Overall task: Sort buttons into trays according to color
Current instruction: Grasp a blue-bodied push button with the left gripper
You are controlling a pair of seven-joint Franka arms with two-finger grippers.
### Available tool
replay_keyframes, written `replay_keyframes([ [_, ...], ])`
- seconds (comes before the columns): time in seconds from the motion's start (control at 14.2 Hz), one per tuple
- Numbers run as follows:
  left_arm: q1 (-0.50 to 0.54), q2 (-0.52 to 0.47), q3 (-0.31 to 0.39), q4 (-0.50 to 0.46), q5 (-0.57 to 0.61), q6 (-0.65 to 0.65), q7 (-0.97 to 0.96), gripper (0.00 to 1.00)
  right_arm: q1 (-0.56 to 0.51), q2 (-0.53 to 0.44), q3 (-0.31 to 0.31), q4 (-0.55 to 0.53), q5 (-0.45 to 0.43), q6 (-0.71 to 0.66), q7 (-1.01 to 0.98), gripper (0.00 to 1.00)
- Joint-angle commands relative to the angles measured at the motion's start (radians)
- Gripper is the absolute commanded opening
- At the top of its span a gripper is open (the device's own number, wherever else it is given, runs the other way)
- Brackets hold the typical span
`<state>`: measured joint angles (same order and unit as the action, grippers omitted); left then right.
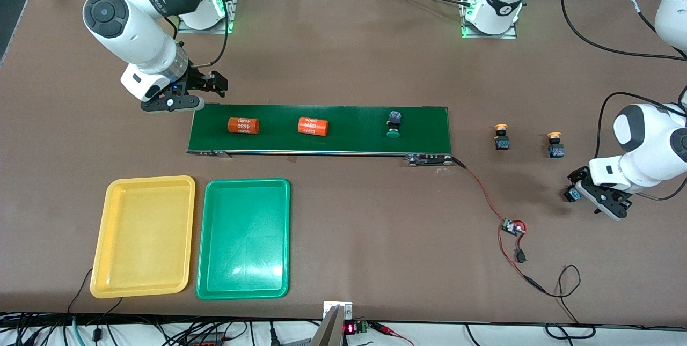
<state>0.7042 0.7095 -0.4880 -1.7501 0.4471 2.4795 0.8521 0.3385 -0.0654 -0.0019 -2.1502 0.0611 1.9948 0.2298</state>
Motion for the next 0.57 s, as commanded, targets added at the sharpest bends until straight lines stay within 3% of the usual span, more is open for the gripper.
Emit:
replay_keyframes([
  [0.0,-0.002,0.037,0.017,0.024,0.025,0.037,0.019,1.0,0.001,0.004,-0.001,0.01,-0.007,0.002,0.006,1.0],
  [0.49,0.008,0.057,0.036,-0.008,0.027,0.064,0.028,0.98,0.002,-0.002,-0.001,0.01,-0.007,-0.01,0.005,1.0],
])
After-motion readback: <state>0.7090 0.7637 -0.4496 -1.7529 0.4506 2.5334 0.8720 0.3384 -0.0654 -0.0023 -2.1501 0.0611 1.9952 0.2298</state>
